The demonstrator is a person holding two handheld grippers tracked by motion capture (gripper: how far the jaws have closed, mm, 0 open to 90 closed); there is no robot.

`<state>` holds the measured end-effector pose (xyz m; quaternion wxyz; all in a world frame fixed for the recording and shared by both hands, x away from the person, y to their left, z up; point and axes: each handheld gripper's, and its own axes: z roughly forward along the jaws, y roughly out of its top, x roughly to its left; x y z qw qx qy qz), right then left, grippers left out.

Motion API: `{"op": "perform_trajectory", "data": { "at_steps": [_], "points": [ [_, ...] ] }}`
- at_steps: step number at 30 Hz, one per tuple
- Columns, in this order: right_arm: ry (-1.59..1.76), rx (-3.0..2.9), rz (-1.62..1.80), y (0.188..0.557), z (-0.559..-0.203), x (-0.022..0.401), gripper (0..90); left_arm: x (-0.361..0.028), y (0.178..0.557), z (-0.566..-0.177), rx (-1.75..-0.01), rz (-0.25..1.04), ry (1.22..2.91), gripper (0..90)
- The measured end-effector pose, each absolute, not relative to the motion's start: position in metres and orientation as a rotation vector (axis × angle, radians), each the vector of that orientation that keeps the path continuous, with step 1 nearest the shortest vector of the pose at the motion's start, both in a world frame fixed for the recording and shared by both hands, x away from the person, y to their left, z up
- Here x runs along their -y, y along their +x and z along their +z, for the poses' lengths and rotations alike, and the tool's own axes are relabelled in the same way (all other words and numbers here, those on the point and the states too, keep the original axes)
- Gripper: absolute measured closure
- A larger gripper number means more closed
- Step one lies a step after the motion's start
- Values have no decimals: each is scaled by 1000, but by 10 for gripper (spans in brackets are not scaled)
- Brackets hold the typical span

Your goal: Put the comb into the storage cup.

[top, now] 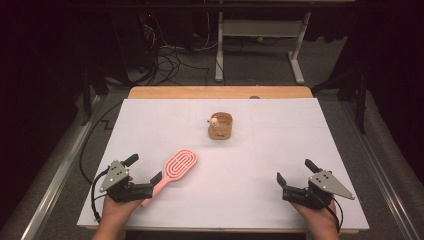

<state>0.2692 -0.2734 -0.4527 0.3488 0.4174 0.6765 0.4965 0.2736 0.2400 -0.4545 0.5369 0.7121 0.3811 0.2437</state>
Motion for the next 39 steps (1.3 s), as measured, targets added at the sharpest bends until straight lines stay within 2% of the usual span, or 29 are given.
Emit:
{"op": "perform_trajectory", "data": {
  "at_steps": [31, 39],
  "points": [
    [1080, -1759, 1271, 270, -453, 273, 0, -245, 276, -455, -913, 561, 1672, 0],
    [1076, -1766, 1264, 271, -453, 273, 0, -243, 279, -457, -942, 535, 1738, 0]
  ]
}}
